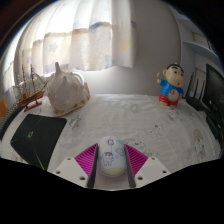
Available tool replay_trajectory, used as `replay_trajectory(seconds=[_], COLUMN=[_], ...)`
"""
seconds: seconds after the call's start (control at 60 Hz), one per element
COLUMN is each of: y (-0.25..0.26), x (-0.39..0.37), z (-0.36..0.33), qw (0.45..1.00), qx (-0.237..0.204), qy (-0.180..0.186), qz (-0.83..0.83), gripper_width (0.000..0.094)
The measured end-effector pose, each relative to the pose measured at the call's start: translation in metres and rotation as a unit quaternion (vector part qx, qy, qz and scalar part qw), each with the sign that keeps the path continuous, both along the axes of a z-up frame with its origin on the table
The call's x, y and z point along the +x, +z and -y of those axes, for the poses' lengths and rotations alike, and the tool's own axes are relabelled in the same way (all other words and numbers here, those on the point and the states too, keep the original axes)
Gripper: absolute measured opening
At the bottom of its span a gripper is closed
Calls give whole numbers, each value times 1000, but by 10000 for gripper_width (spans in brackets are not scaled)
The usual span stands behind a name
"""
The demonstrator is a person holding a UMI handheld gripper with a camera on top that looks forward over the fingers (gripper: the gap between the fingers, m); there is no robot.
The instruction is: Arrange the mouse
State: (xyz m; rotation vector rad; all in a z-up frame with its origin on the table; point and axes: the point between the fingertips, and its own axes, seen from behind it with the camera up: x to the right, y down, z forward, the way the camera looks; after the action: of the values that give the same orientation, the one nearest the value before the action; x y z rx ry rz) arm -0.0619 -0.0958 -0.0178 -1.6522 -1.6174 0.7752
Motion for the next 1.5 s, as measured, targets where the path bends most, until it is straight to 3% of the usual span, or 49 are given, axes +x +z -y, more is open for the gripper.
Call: replay_trajectory(seconds=[0.1, 0.267, 0.417, 0.633, 0.817, 0.933, 1.017, 1.05, 1.117, 1.317, 1.5], y=[13, 90, 138, 91, 17, 6, 15, 21, 44, 135, 185], x=[-1, -14, -29, -35, -25, -23, -18, -16, -6, 61, 123], z=[0, 37, 122, 241, 278, 281, 281, 281, 275, 230, 182], qw=[1000, 1000, 997, 995, 995, 996, 996, 996, 995, 995, 996], qx=[4, -18, -44, -59, -28, -15, -13, -23, -34, -25, -4], qy=[-5, 5, 50, 85, 87, 87, 89, 87, 83, 72, 49], qz=[5, -17, -34, -8, 30, 22, 22, 26, 39, 65, 74], gripper_width=[418, 373, 371, 371, 372, 512, 864, 824, 851, 849, 849])
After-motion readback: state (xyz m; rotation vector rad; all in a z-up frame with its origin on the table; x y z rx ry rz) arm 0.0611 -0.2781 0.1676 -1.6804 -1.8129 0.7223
